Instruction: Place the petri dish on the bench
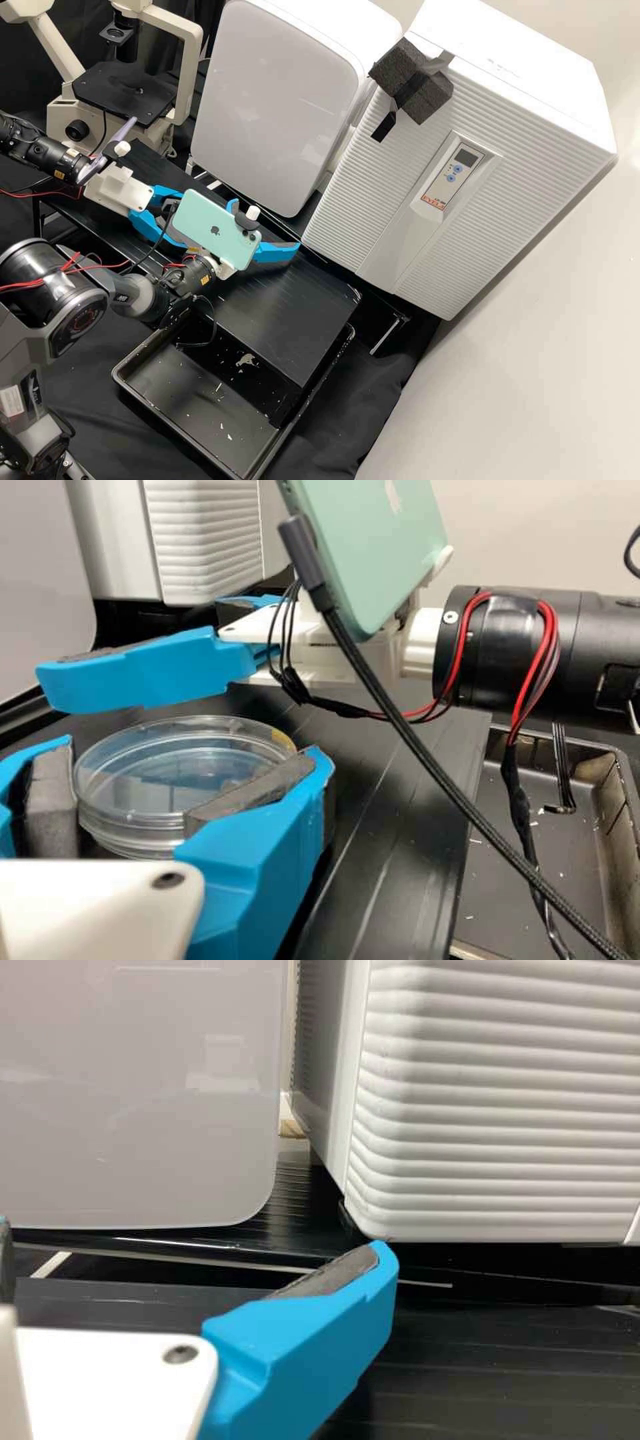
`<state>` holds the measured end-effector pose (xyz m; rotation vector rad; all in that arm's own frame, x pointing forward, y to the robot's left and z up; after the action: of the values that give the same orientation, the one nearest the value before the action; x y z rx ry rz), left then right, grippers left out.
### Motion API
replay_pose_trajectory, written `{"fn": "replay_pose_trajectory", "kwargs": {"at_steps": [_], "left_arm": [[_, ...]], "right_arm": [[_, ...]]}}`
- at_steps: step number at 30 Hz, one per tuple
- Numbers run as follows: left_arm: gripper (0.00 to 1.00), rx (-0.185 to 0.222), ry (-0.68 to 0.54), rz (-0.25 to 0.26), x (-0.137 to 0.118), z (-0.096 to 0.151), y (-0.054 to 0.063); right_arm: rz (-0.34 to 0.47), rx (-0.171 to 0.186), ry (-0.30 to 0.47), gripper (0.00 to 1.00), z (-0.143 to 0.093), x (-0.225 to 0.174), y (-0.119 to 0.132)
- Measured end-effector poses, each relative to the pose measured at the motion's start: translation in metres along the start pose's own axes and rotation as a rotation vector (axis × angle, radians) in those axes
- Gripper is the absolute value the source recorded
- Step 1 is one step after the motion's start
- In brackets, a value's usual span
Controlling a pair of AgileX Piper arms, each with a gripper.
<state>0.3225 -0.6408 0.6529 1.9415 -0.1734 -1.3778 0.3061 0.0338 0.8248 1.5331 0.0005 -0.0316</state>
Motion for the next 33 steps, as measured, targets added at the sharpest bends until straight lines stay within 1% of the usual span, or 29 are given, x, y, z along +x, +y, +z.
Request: {"fn": "replay_pose_trajectory", "kwargs": {"at_steps": [1, 9, 21, 25, 26, 28, 29, 30, 33], "left_arm": [[1.00, 0.000, 0.001, 0.000, 0.000, 0.000, 0.000], [1.00, -0.007, 0.002, -0.010, 0.002, -0.002, -0.004], [1.00, -0.009, 0.002, -0.010, 0.002, -0.002, -0.004], [1.00, -0.008, 0.014, -0.001, 0.000, -0.004, -0.004], [1.00, -0.001, 0.024, 0.003, -0.003, -0.006, -0.003], [1.00, -0.003, 0.049, 0.005, -0.013, -0.010, -0.003], [1.00, 0.008, 0.062, 0.011, -0.019, -0.012, -0.002], [1.00, 0.010, 0.078, 0.017, -0.026, -0.013, -0.001], [1.00, -0.002, 0.107, 0.046, -0.047, -0.016, 0.000]], "right_arm": [[0.000, 0.000, 0.000, 1.00, 0.000, 0.000, 0.000], [0.000, 0.000, 0.000, 1.00, 0.000, 0.000, 0.000], [0.000, 0.000, 0.000, 1.00, 0.000, 0.000, 0.000], [0.000, 0.000, 0.000, 1.00, 0.000, 0.000, 0.000], [0.000, 0.000, 0.000, 1.00, 0.000, 0.000, 0.000], [0.000, 0.000, 0.000, 1.00, 0.000, 0.000, 0.000], [0.000, 0.000, 0.000, 1.00, 0.000, 0.000, 0.000], [0.000, 0.000, 0.000, 1.00, 0.000, 0.000, 0.000], [0.000, 0.000, 0.000, 1.00, 0.000, 0.000, 0.000]]}}
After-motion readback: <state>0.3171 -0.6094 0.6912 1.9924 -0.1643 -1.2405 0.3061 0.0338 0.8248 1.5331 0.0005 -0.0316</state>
